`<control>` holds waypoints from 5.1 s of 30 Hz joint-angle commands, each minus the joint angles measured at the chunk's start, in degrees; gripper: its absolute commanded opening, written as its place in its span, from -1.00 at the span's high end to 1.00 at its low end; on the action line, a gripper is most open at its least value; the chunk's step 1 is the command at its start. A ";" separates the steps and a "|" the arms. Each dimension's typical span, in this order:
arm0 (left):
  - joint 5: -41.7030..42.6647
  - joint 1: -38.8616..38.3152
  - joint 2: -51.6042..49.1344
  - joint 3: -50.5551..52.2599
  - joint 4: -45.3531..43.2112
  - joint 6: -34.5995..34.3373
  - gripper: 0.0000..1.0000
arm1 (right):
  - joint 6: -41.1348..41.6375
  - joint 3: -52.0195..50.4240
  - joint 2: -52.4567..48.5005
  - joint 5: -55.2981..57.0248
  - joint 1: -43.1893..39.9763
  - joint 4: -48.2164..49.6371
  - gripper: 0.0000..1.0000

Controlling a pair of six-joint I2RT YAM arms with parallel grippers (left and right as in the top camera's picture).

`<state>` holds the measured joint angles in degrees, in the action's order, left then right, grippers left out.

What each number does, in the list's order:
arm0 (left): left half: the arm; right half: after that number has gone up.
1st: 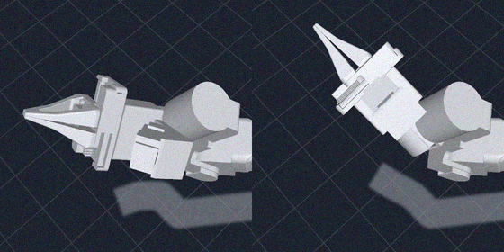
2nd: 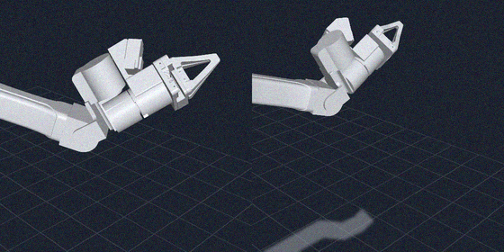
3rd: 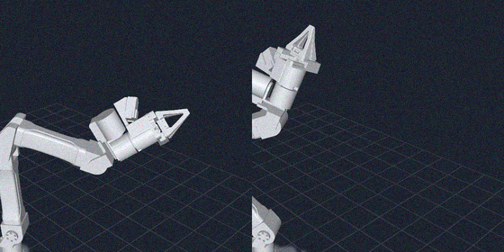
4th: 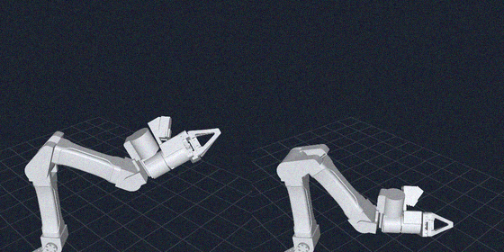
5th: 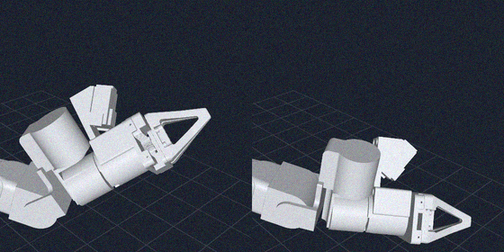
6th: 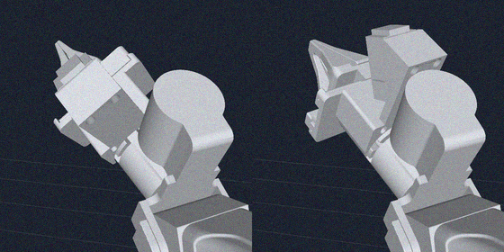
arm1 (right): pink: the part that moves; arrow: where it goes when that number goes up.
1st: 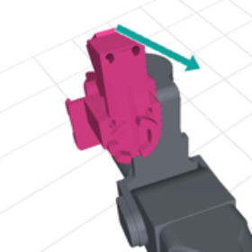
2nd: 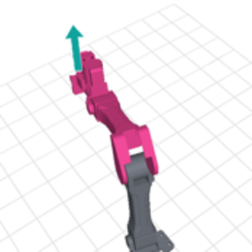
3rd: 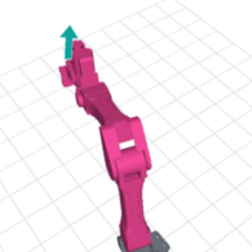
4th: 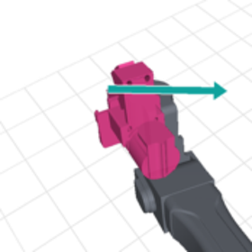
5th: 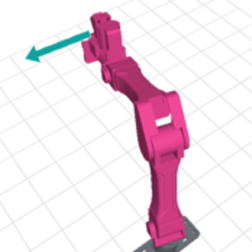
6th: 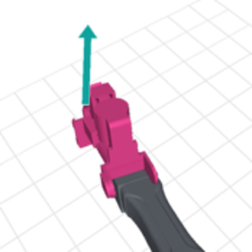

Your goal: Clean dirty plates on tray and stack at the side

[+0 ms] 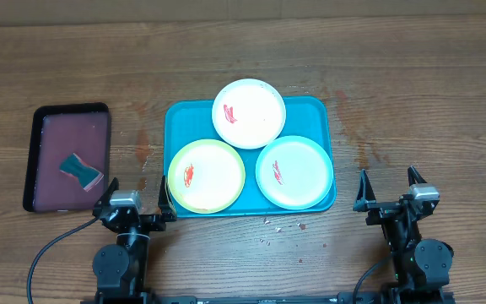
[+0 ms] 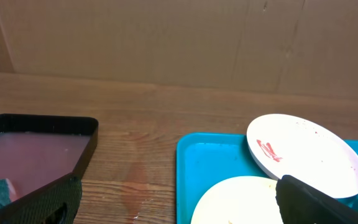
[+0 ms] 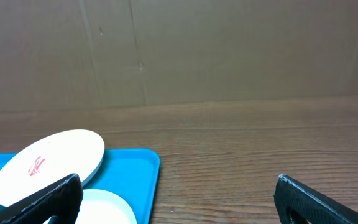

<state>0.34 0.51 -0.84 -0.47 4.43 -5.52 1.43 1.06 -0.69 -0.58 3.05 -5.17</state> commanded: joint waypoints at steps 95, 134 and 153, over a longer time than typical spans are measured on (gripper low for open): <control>9.57 0.28 0.59 0.15 -0.96 -12.24 -1.00 | -0.39 -0.61 0.52 0.50 -0.13 0.33 -1.00; -14.56 6.43 -69.46 -82.95 59.84 -30.42 -1.00 | -0.39 -0.61 0.52 0.50 -0.13 0.33 -1.00; -15.87 20.46 -92.87 -82.14 60.85 -37.88 -0.99 | -0.39 -0.61 0.52 0.50 -0.13 0.33 -1.00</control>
<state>-15.86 19.62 -89.52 -81.82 65.28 -41.95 1.39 1.06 -0.62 -0.60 3.05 -5.19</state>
